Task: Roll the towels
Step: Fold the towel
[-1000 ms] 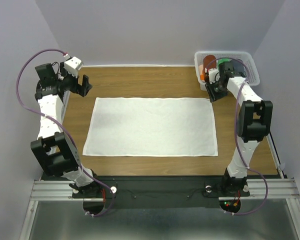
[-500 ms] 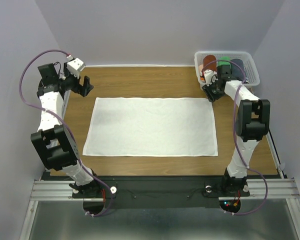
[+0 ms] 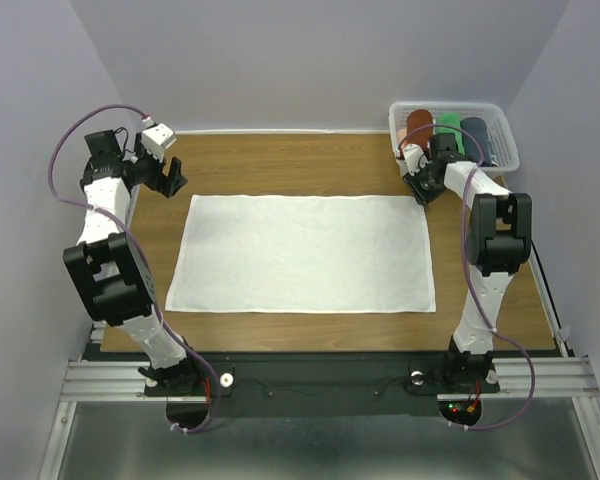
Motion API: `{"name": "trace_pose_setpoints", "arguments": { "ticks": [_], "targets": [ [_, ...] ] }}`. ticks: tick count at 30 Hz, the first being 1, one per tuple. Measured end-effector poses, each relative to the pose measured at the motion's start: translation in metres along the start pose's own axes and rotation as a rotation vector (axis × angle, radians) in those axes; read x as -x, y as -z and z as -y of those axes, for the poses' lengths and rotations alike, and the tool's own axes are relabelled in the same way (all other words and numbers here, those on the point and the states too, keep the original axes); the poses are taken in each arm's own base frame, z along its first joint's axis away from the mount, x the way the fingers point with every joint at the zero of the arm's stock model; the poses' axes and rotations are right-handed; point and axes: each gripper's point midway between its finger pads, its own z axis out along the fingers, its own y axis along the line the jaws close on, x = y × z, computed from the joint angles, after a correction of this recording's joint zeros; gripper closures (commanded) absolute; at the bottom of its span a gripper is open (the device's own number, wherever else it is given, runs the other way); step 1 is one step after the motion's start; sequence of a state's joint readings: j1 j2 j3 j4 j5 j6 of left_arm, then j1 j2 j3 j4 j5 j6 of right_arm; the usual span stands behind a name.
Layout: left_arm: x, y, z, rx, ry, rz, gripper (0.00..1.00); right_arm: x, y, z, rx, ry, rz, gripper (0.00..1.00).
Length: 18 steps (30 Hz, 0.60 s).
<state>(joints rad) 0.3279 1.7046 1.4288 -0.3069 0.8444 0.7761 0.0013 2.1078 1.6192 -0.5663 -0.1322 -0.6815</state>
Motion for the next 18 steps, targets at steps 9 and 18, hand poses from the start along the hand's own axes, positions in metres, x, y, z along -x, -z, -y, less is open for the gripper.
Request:
{"name": "trace_pose_setpoints", "arguments": {
  "ticks": [9,18],
  "targets": [
    [-0.045,-0.052,-0.042,0.049,0.065,-0.189,0.21,0.005,0.000,0.002,-0.002,0.011,0.014,0.99],
    [-0.099,-0.107,-0.024,0.026,0.132,-0.372,0.21,0.005,-0.002,-0.002,0.011,0.028,0.018,0.99]
  ]
}}
